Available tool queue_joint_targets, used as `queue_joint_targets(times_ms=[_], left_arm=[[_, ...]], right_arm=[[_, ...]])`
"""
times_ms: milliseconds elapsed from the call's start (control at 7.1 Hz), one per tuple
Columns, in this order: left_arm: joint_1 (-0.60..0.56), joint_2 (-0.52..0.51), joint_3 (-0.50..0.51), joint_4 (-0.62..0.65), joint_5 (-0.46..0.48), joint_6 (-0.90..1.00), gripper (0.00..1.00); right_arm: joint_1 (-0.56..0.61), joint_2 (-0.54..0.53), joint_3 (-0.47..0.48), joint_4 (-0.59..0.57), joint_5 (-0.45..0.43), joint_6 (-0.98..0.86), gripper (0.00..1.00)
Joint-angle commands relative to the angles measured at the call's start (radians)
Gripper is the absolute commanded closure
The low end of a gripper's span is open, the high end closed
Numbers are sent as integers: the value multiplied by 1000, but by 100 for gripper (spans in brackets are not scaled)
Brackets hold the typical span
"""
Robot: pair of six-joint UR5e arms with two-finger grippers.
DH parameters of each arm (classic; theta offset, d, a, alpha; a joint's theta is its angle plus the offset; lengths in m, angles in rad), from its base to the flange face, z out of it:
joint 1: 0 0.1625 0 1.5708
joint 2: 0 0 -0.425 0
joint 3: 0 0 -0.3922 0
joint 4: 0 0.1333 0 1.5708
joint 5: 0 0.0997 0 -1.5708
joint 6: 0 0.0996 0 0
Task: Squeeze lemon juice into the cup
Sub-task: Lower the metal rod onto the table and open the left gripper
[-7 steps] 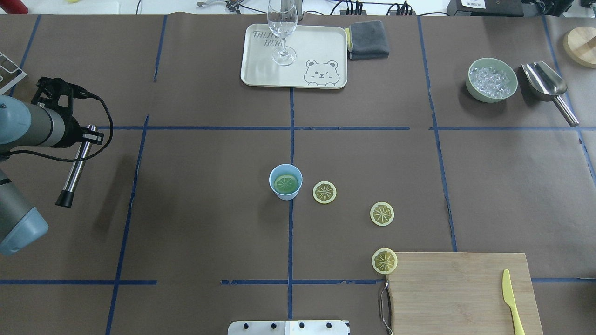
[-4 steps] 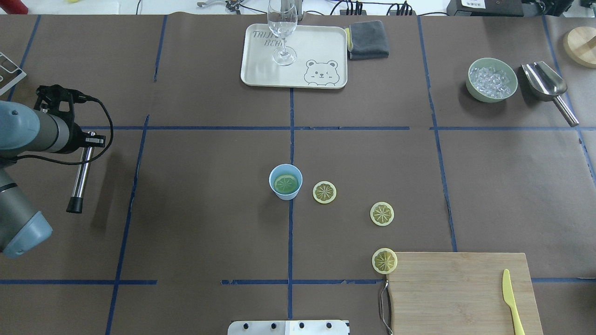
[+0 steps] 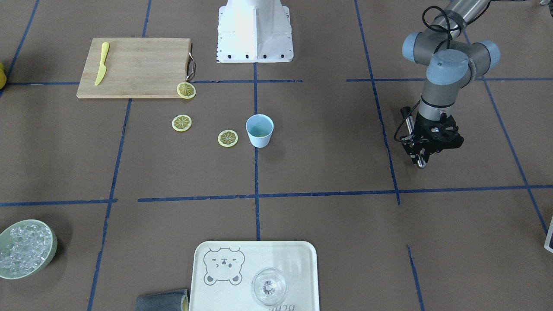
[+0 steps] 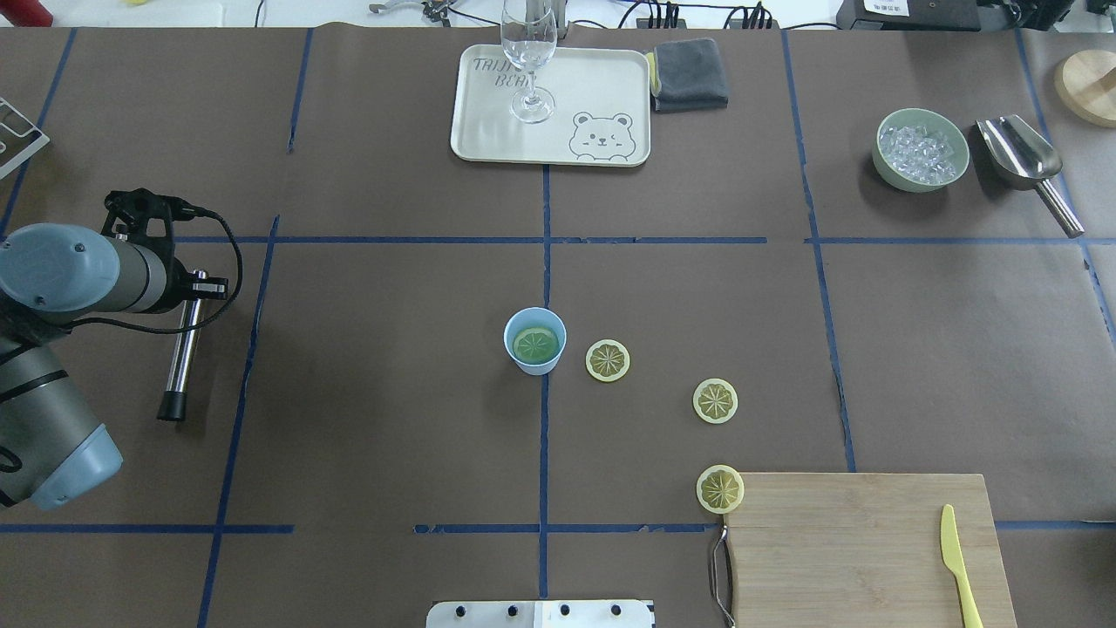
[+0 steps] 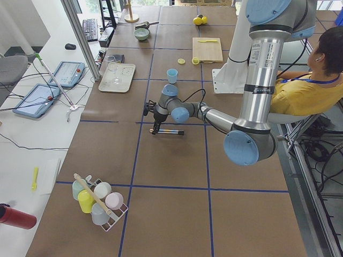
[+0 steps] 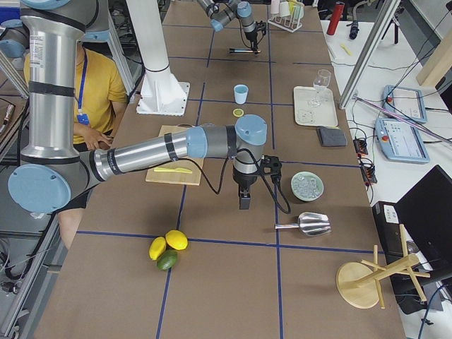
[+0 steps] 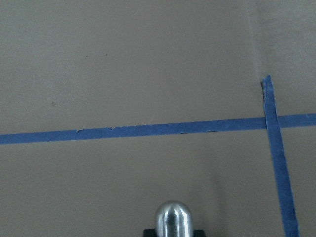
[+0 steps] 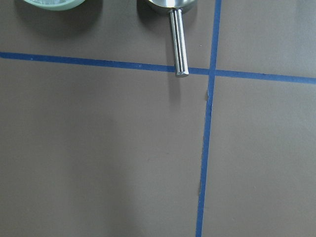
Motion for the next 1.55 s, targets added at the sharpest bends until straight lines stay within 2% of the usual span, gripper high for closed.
queue_joint_targets(times_ms=[0, 141, 423, 563, 704, 845, 986, 1127, 1268, 1408], left_arm=[[2, -1, 1, -3, 2, 6, 0], [1, -2, -8, -3, 2, 23, 0], [-18, 34, -111, -2, -15, 238, 0], [-82, 59, -143, 0, -19, 377, 0], [-211, 68, -142, 1, -138, 561, 0], [-345, 118, -143, -2, -288, 715, 0], [-495, 158, -125, 6, -392, 877, 0], [-554, 224, -101, 8, -475, 959, 0], [-669, 251, -60, 73, -599, 981, 0], [-752, 290, -42, 127, -677, 982, 0]], right_arm=[[0, 0, -2, 0, 0, 0, 0], [0, 0, -2, 0, 0, 0, 0], [0, -2, -2, 0, 0, 0, 0], [0, -2, -5, 0, -2, 0, 0], [0, -2, -6, 0, -3, 0, 0], [0, -2, -6, 0, -5, 0, 0], [0, -3, -6, 0, -6, 0, 0], [0, -5, -6, 0, -6, -2, 0], [0, -5, -6, 0, -8, 0, 0], [0, -5, -6, 0, -8, 0, 0]])
